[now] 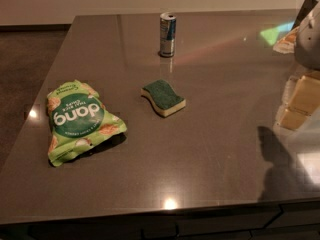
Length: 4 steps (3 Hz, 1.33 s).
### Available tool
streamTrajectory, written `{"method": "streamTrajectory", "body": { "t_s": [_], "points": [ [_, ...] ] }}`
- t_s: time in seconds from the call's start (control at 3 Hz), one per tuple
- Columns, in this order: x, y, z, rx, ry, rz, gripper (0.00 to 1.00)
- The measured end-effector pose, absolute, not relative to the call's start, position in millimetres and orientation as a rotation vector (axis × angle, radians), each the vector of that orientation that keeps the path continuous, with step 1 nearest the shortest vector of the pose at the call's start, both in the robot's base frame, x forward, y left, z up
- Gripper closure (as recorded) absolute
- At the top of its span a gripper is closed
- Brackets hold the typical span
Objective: Move redbull can near sponge
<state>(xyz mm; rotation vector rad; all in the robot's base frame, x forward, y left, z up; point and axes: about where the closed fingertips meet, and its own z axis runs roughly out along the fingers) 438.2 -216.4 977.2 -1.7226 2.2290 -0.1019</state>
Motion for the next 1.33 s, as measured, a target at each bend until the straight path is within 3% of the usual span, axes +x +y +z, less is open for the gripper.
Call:
{"method": "streamTrajectory", "body": {
  "t_s": [0.67,1.33],
  "points": [
    [469.7,-206.9,974.4,-1.663,2.202,-0.076,0.0],
    [580.9,-182.5,956.4,-1.524,2.149,0.002,0.0]
  ]
}}
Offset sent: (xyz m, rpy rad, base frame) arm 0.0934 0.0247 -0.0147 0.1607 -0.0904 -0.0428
